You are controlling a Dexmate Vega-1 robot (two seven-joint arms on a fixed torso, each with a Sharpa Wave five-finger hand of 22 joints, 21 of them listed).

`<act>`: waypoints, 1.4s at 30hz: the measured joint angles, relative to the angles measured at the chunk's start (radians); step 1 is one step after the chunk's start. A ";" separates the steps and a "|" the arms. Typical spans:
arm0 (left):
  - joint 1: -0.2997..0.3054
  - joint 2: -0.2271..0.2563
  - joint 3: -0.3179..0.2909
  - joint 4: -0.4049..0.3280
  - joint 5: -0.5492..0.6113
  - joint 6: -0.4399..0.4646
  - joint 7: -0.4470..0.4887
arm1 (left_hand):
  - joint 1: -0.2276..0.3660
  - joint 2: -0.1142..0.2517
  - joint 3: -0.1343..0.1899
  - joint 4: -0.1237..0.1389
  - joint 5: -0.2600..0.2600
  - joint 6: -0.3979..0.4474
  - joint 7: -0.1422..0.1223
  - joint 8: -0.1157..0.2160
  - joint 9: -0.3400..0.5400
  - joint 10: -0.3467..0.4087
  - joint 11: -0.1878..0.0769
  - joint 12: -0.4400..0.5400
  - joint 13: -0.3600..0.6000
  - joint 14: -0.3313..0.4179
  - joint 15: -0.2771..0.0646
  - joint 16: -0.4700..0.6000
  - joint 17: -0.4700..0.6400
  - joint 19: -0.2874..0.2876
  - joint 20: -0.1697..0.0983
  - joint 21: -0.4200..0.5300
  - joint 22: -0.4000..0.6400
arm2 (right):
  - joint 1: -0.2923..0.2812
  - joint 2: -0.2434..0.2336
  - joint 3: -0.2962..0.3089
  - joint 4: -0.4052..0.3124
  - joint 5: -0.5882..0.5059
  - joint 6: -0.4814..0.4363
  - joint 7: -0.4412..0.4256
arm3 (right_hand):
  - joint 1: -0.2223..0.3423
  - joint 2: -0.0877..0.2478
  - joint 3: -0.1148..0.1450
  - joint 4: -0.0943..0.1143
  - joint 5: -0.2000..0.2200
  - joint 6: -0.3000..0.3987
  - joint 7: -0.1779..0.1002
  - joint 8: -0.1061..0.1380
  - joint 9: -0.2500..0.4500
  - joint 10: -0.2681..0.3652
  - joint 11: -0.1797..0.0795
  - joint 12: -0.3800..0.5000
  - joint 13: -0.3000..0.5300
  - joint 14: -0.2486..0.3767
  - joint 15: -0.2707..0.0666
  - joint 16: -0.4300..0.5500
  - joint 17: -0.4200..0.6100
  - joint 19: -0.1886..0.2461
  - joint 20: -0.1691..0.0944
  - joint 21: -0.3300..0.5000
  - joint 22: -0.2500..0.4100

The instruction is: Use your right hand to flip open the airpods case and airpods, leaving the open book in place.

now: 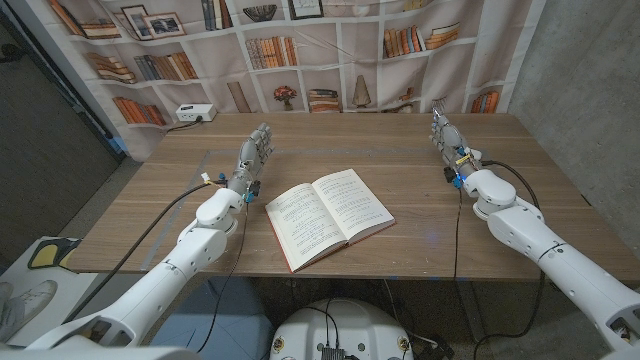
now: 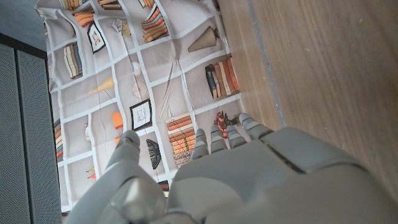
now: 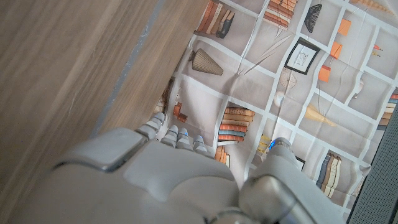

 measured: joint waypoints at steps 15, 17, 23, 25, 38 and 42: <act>0.006 -0.010 -0.005 0.012 -0.005 -0.009 0.008 | 0.000 0.000 -0.007 -0.001 0.000 0.000 0.000 0.000 0.000 0.000 0.000 0.000 0.000 0.001 0.001 0.000 0.000 -0.001 0.001 0.000 0.000 | -0.021 -0.023 0.014 -0.089 -0.030 -0.093 -0.104 | 0.022 -0.012 0.005 -0.011 0.000 0.011 0.011 0.015 0.005 0.078 0.026 0.026 0.005 0.001 0.037 0.028 0.003 0.048 0.048 0.011 0.000; 0.007 -0.017 -0.006 0.023 -0.008 -0.015 0.007 | 0.004 0.004 -0.008 0.000 0.000 0.000 0.000 0.000 0.000 0.000 0.000 0.000 0.000 0.004 0.004 0.000 0.000 -0.001 0.001 0.000 0.000 | -0.021 -0.023 0.014 -0.100 -0.041 -0.116 -0.129 | 0.022 -0.012 0.001 -0.016 0.000 0.011 0.011 0.015 0.005 0.083 0.029 0.026 0.005 0.007 0.043 0.030 0.003 0.052 0.052 0.014 0.000; 0.005 -0.028 -0.003 0.041 -0.011 -0.026 0.000 | 0.004 0.004 -0.008 0.000 0.000 0.002 0.002 0.000 0.000 0.000 0.000 0.000 0.000 0.004 0.004 0.000 0.000 -0.001 0.001 0.000 0.000 | -0.016 -0.021 0.011 -0.123 -0.060 -0.163 -0.173 | 0.030 -0.011 0.001 -0.015 0.000 0.020 0.013 0.019 0.005 0.102 0.036 0.034 0.005 0.013 0.048 0.030 0.003 0.066 0.048 0.016 0.000; 0.004 -0.031 -0.001 0.044 -0.011 -0.028 -0.001 | 0.004 0.004 -0.008 0.000 0.000 0.006 0.005 0.000 0.000 0.000 0.000 0.000 0.000 0.004 0.004 0.004 0.000 -0.001 0.001 0.000 0.000 | -0.014 -0.019 0.009 -0.129 -0.065 -0.173 -0.184 | 0.034 -0.008 0.001 -0.015 0.000 0.024 0.017 0.019 0.005 0.102 0.037 0.034 0.005 0.015 0.050 0.030 0.003 0.066 0.048 0.016 0.000; 0.008 -0.036 0.000 0.050 -0.014 -0.037 -0.004 | 0.004 0.004 -0.008 0.000 0.000 0.006 0.005 0.006 0.000 0.008 0.003 0.000 0.000 0.012 0.007 0.004 0.000 -0.001 0.001 0.000 0.000 | -0.002 -0.011 0.003 -0.164 -0.098 -0.264 -0.268 | 0.056 -0.012 0.010 -0.023 0.000 0.041 0.019 0.030 0.005 0.109 0.044 0.034 0.012 0.016 0.056 0.030 0.007 0.082 0.082 0.016 -0.001; 0.009 -0.034 -0.001 0.047 -0.014 -0.037 -0.004 | 0.004 0.004 -0.008 0.000 0.000 0.006 0.005 0.006 0.000 0.008 0.003 0.007 0.000 0.013 0.005 0.004 0.000 -0.001 0.001 0.000 0.000 | 0.000 -0.009 0.001 -0.174 -0.105 -0.290 -0.287 | 0.060 -0.008 0.014 -0.028 0.000 0.045 0.023 0.030 0.005 0.118 0.044 0.034 0.012 0.016 0.056 0.030 0.007 0.086 0.086 0.016 -0.003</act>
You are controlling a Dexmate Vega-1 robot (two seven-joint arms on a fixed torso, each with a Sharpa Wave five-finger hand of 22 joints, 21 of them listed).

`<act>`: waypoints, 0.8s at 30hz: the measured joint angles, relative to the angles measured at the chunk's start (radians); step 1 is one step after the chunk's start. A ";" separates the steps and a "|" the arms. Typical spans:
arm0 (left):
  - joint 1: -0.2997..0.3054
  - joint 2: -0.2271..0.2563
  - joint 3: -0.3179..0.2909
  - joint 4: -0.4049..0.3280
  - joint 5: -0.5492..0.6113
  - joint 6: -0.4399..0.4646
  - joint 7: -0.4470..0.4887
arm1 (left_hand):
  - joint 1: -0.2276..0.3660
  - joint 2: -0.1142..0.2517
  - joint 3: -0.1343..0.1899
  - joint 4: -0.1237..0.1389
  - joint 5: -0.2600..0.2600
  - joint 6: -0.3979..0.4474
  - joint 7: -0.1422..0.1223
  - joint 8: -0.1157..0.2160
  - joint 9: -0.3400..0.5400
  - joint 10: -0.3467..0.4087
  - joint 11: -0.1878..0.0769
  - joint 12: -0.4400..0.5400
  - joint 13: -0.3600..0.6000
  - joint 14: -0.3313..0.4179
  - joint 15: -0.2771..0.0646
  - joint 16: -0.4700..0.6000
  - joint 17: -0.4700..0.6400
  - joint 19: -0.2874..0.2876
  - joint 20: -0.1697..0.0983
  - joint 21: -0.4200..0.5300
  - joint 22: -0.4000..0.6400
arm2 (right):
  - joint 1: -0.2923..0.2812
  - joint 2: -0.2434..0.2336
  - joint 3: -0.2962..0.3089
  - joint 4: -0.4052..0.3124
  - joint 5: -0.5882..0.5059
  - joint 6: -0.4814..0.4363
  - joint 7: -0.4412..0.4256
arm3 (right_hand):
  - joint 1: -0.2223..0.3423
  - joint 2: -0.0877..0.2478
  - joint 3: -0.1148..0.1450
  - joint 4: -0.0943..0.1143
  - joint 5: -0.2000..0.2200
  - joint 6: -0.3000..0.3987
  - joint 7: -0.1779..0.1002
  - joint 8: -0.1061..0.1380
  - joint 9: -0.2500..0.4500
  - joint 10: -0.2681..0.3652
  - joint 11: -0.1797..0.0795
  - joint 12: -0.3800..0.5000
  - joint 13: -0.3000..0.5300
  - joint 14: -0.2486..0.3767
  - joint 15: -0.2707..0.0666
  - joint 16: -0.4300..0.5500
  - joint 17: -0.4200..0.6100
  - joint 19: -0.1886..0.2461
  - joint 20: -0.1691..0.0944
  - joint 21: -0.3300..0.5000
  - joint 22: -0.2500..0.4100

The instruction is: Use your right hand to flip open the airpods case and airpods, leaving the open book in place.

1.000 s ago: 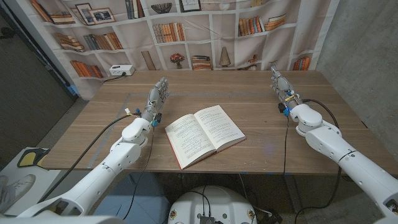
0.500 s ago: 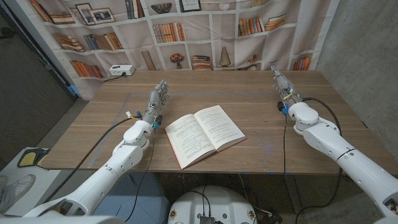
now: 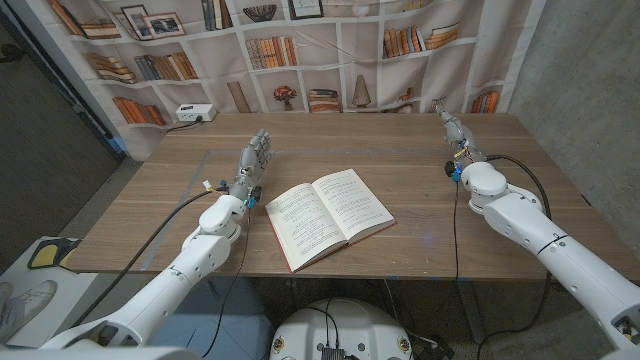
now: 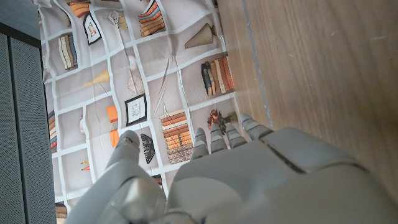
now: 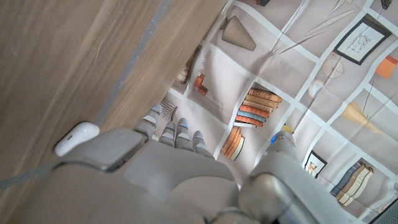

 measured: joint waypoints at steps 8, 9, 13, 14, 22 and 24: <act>0.000 0.002 -0.001 -0.002 -0.001 0.000 -0.001 | 0.000 0.000 0.000 0.000 0.000 0.000 0.000 0.000 0.000 0.000 0.000 0.000 0.000 0.000 0.000 0.000 0.000 0.000 0.000 0.000 0.000 | 0.013 0.000 -0.006 -0.022 -0.007 -0.021 -0.013 | 0.014 -0.004 0.004 -0.004 0.000 0.011 0.000 0.004 0.000 0.011 0.002 0.008 0.000 0.000 0.000 0.000 0.000 0.000 0.000 0.000 0.000; 0.000 0.002 -0.001 -0.002 -0.001 0.000 -0.002 | 0.000 0.000 0.000 0.000 0.000 0.000 0.000 0.000 0.000 0.000 0.000 0.000 0.000 0.000 0.000 0.000 0.000 0.000 0.000 0.000 0.000 | 0.015 0.000 -0.006 -0.024 -0.007 -0.021 -0.013 | 0.019 -0.005 0.004 -0.004 0.000 0.011 0.000 0.004 0.000 0.011 0.002 0.008 0.000 -0.003 0.003 0.000 0.000 0.000 0.000 0.000 0.000; 0.001 0.005 -0.003 -0.007 -0.002 0.000 -0.003 | 0.000 0.000 0.000 0.000 0.000 0.000 0.000 0.000 0.000 0.000 0.000 0.000 0.000 0.000 0.000 0.000 0.000 0.000 0.000 0.000 0.000 | 0.021 0.001 -0.008 -0.033 -0.019 -0.082 -0.045 | 0.022 -0.004 0.004 -0.004 0.000 0.013 0.003 0.004 0.000 0.011 0.001 0.008 0.000 -0.004 0.003 0.000 0.000 0.000 0.000 0.000 0.000; 0.001 0.005 -0.003 -0.007 -0.002 0.001 -0.004 | 0.000 0.000 0.000 0.000 0.000 0.000 0.000 0.000 0.000 0.000 0.000 0.000 0.000 0.000 0.000 0.000 0.000 0.000 0.000 0.000 0.000 | 0.023 0.001 -0.009 -0.037 -0.019 -0.082 -0.045 | 0.025 -0.002 0.006 -0.006 0.000 0.015 0.004 0.004 0.000 0.011 0.002 0.008 0.000 -0.004 0.003 0.000 0.000 0.000 0.000 0.000 0.000; 0.001 0.007 -0.004 -0.007 -0.003 0.003 -0.008 | 0.000 0.000 0.000 0.000 0.000 0.000 0.000 0.000 0.000 0.000 0.000 0.000 0.000 0.000 0.000 0.000 0.000 0.000 0.000 0.000 0.000 | 0.039 -0.001 -0.012 -0.045 -0.032 -0.158 -0.076 | 0.057 -0.004 0.014 -0.014 0.000 0.012 0.009 0.004 0.000 0.007 0.006 0.008 0.002 -0.015 0.011 -0.011 0.000 0.011 0.003 0.000 0.000; -0.001 0.007 -0.004 -0.007 -0.003 0.003 -0.008 | 0.000 0.000 0.000 0.000 0.000 0.000 0.000 0.000 0.000 0.000 0.000 0.000 0.000 0.000 0.000 0.000 0.000 0.000 0.000 0.000 0.000 | 0.042 -0.002 -0.012 -0.046 -0.035 -0.177 -0.082 | 0.066 -0.005 0.017 -0.017 0.000 0.012 0.009 0.004 0.000 0.005 0.007 0.008 0.002 -0.015 0.011 -0.013 0.000 0.011 0.003 0.000 0.000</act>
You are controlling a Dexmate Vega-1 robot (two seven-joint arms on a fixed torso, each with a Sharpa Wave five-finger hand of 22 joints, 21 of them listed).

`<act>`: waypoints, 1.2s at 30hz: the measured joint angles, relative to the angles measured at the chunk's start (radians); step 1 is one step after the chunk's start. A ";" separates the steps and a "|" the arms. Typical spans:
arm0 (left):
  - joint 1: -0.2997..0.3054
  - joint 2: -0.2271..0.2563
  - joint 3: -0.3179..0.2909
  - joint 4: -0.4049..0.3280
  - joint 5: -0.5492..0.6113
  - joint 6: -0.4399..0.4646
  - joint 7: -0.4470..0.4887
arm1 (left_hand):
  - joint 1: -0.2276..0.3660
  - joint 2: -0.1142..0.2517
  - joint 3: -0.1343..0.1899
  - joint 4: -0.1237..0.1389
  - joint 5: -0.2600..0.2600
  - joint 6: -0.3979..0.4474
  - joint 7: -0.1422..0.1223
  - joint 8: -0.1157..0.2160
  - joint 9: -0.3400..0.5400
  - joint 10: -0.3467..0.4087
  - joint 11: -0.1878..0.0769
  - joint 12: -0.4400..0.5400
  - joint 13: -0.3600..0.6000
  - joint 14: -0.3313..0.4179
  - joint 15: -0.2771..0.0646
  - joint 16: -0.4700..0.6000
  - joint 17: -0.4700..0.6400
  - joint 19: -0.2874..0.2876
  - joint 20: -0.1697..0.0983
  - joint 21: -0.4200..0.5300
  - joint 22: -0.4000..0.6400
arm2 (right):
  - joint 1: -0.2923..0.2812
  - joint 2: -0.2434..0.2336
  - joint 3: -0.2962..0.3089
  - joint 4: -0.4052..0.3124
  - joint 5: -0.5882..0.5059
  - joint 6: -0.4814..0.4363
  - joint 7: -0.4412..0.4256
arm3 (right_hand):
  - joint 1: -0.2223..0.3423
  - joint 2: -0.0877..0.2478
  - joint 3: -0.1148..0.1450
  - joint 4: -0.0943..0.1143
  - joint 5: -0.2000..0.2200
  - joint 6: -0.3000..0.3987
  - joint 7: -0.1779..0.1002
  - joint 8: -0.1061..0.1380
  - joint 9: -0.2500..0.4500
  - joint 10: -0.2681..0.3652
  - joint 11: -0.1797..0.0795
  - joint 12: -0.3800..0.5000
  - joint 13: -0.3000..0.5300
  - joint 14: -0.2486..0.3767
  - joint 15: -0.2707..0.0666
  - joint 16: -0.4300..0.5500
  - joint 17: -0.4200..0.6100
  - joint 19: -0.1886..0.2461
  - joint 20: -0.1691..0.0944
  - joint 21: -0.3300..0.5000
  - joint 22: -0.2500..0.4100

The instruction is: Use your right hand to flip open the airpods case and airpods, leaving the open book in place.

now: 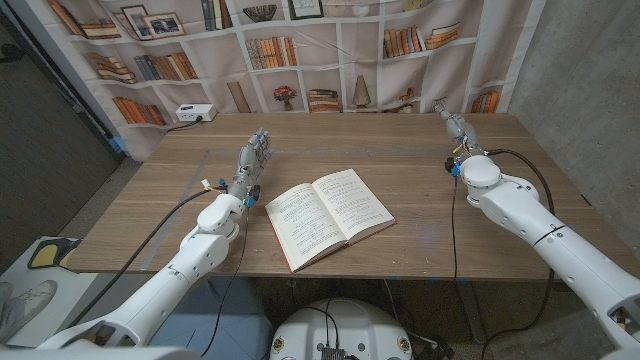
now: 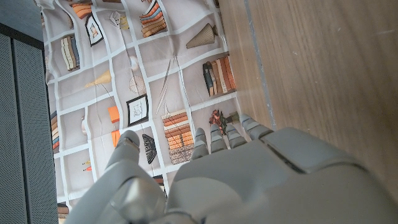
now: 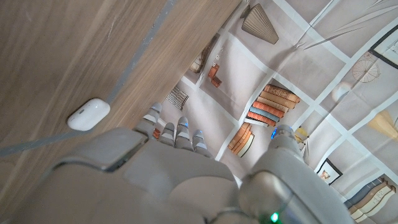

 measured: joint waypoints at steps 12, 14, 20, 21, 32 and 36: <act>-0.002 0.005 0.001 -0.004 0.001 0.011 0.000 | 0.000 0.000 -0.004 0.004 0.000 0.000 0.000 0.000 0.000 0.004 -0.004 0.000 0.000 0.000 0.000 0.000 0.000 0.000 0.000 0.000 0.000 | 0.030 -0.014 -0.013 -0.014 -0.019 -0.099 -0.019 | 0.033 -0.009 0.004 -0.004 0.000 -0.004 0.004 0.000 0.000 -0.001 0.009 -0.007 0.000 -0.005 0.005 0.000 -0.003 0.029 -0.007 0.000 0.000; -0.002 0.005 0.001 -0.005 0.001 0.013 0.000 | 0.000 0.000 -0.004 0.004 0.000 0.000 0.000 0.000 0.000 0.004 -0.004 0.000 0.000 0.000 0.000 0.000 0.000 0.000 0.000 0.000 0.000 | 0.034 -0.017 -0.016 -0.017 -0.020 -0.102 -0.019 | 0.038 -0.004 0.007 -0.001 0.000 -0.004 0.004 0.000 0.000 0.001 0.011 -0.007 0.000 -0.001 0.009 0.000 -0.003 0.029 -0.007 0.000 0.000; -0.002 0.008 0.003 -0.009 0.003 0.019 0.003 | 0.000 0.000 -0.004 0.004 0.000 0.000 0.000 0.000 0.000 0.004 -0.004 0.000 0.000 0.000 0.000 0.000 0.000 0.000 0.000 0.000 0.000 | 0.047 -0.021 -0.022 -0.030 -0.036 -0.165 -0.040 | 0.061 -0.017 0.011 -0.005 0.000 0.003 0.011 0.000 0.000 0.015 0.025 -0.007 0.000 -0.002 0.014 0.000 -0.003 0.063 -0.007 0.005 0.000; -0.002 0.008 0.003 -0.009 0.003 0.019 0.003 | 0.000 0.000 -0.004 0.004 0.000 0.000 0.000 0.000 0.000 0.004 -0.004 0.000 0.000 0.000 0.000 0.000 0.000 0.000 0.000 0.000 0.000 | 0.048 -0.021 -0.023 -0.031 -0.036 -0.165 -0.040 | 0.062 -0.018 0.011 -0.005 0.000 0.003 0.011 0.000 0.000 0.017 0.027 -0.007 0.000 -0.001 0.019 0.000 -0.003 0.068 -0.003 0.007 0.000; -0.002 0.010 0.006 -0.016 0.007 0.027 0.009 | 0.000 0.000 -0.004 0.004 0.000 0.000 0.000 0.000 0.000 0.004 -0.004 0.000 0.000 0.000 0.000 0.000 0.000 0.000 0.000 0.000 0.000 | 0.076 -0.022 -0.037 -0.051 -0.059 -0.262 -0.072 | 0.093 -0.032 0.015 -0.001 0.000 -0.011 -0.004 -0.004 0.000 0.045 0.047 0.000 0.000 0.004 0.035 0.000 -0.003 0.091 0.019 0.007 0.000; -0.002 0.010 0.006 -0.016 0.008 0.029 0.010 | 0.000 0.000 -0.004 0.004 0.000 0.000 0.000 0.000 0.000 0.004 -0.004 0.000 0.000 0.000 0.000 0.000 0.000 0.000 0.000 0.000 0.000 | 0.087 -0.020 -0.041 -0.056 -0.059 -0.262 -0.072 | 0.096 -0.035 0.015 -0.001 0.000 -0.018 -0.004 -0.008 0.000 0.065 0.046 0.006 0.005 0.006 0.048 0.004 -0.003 0.100 0.029 0.007 0.000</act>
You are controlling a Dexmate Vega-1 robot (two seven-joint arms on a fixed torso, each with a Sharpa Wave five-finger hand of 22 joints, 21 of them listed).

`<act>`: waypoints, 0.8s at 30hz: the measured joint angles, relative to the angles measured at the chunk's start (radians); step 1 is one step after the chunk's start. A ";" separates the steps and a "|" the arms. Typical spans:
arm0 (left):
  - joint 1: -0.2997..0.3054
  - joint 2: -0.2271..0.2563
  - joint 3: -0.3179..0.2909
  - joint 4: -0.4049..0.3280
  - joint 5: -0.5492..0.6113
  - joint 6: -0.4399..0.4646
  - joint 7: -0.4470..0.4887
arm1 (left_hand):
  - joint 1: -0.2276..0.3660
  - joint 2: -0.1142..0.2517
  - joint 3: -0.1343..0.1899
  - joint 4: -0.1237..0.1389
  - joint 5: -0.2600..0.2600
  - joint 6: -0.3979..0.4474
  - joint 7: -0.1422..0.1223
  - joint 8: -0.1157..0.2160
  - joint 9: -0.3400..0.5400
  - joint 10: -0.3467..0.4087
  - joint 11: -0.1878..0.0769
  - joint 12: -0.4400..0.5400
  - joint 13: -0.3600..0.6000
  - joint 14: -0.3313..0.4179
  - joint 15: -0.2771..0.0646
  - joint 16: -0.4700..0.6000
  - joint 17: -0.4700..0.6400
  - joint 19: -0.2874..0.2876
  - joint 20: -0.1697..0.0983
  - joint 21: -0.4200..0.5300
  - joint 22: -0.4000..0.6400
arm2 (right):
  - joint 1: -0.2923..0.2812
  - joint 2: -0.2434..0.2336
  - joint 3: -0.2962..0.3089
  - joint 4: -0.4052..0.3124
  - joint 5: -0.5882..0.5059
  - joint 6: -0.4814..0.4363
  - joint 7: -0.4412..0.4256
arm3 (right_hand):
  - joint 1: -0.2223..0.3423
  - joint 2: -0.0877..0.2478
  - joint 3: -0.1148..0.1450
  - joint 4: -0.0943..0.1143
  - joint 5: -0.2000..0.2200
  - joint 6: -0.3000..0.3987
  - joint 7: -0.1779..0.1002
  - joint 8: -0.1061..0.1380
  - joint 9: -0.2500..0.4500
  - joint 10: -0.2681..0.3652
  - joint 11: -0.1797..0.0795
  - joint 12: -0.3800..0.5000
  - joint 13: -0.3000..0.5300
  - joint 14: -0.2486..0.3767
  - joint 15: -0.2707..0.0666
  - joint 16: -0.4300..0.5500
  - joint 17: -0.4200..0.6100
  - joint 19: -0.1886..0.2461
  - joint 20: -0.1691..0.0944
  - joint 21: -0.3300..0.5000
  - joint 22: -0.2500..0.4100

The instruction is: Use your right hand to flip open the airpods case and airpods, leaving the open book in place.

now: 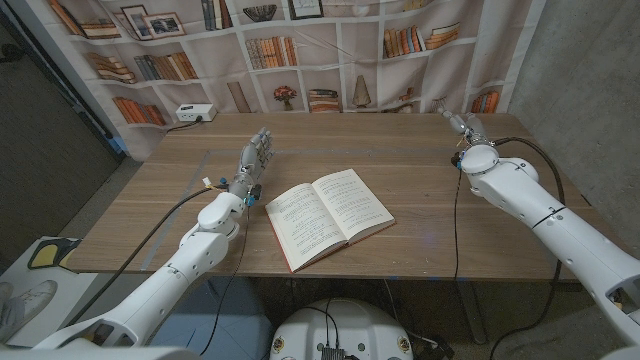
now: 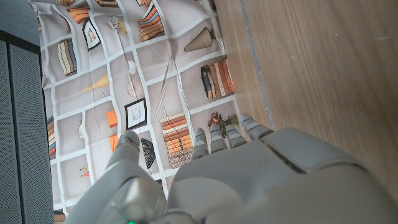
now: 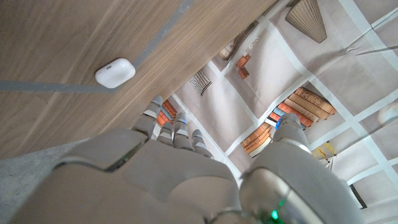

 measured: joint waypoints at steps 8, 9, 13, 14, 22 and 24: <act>0.000 -0.002 0.003 -0.004 -0.002 0.001 0.000 | 0.000 0.000 0.000 0.000 0.000 0.000 0.000 0.000 0.000 0.000 0.000 0.000 0.000 0.000 0.000 0.000 0.000 0.004 0.004 0.000 0.000 | 0.021 0.008 -0.008 -0.005 -0.021 -0.118 -0.031 | 0.004 -0.004 -0.004 0.004 0.000 -0.011 0.000 -0.004 0.000 0.011 0.000 0.002 0.000 0.011 0.011 0.000 0.000 0.006 0.006 -0.005 0.000; 0.000 -0.004 0.004 -0.004 -0.002 0.001 0.000 | 0.005 0.005 0.000 0.000 0.000 0.000 0.000 0.000 0.000 0.000 0.000 0.000 0.000 0.000 0.000 0.000 0.000 0.004 0.004 0.000 0.000 | 0.025 0.009 -0.010 -0.005 -0.023 -0.132 -0.033 | 0.004 -0.004 -0.004 0.004 0.000 -0.011 0.000 -0.004 0.000 0.012 0.002 0.002 0.000 0.011 0.011 0.000 0.000 0.006 0.006 -0.005 0.000; 0.000 -0.009 0.006 0.000 -0.004 0.001 -0.002 | 0.006 0.006 -0.004 -0.004 0.000 0.000 0.000 0.000 0.000 0.000 0.000 0.000 0.000 0.000 0.000 0.000 0.000 0.004 0.004 0.000 0.000 | 0.037 0.011 -0.017 -0.005 -0.031 -0.172 -0.039 | 0.008 -0.008 -0.007 0.007 -0.005 -0.011 0.000 -0.004 0.000 0.016 0.005 0.002 0.000 0.010 0.011 0.000 0.000 0.005 0.006 -0.009 0.000; 0.000 -0.011 0.007 0.001 -0.004 0.001 -0.002 | 0.006 0.006 -0.004 -0.004 0.000 0.000 0.000 0.000 0.000 0.000 0.000 0.000 0.000 0.000 0.000 0.000 0.000 0.004 0.004 0.000 0.000 | 0.041 0.011 -0.020 -0.005 -0.034 -0.184 -0.040 | 0.008 -0.008 -0.007 0.007 -0.005 -0.011 0.000 -0.004 0.000 0.018 0.003 0.002 0.000 0.007 0.015 0.000 0.000 0.001 0.010 -0.009 0.000; -0.001 -0.015 0.009 0.003 -0.002 -0.002 0.000 | 0.006 0.006 -0.004 -0.004 0.000 0.000 0.000 0.000 0.000 0.005 0.005 0.000 0.000 0.000 0.000 0.000 0.000 0.004 0.004 0.000 0.000 | 0.078 0.014 -0.044 0.004 -0.047 -0.259 -0.041 | -0.007 -0.023 -0.015 0.015 -0.005 -0.016 -0.006 -0.004 0.005 0.026 0.005 0.002 0.000 0.000 0.021 0.000 0.003 -0.039 0.016 -0.023 0.000; -0.001 -0.016 0.010 0.003 -0.001 -0.002 0.002 | 0.006 0.006 -0.004 -0.004 0.000 0.004 0.004 0.000 0.000 0.005 0.005 0.000 0.000 0.000 0.000 0.000 0.000 0.004 0.004 0.000 0.000 | 0.086 0.014 -0.049 0.008 -0.051 -0.278 -0.035 | -0.008 -0.024 -0.018 0.018 -0.005 -0.016 -0.006 -0.004 0.005 0.026 0.005 0.002 0.000 -0.004 0.025 0.000 0.003 -0.040 0.018 -0.023 0.000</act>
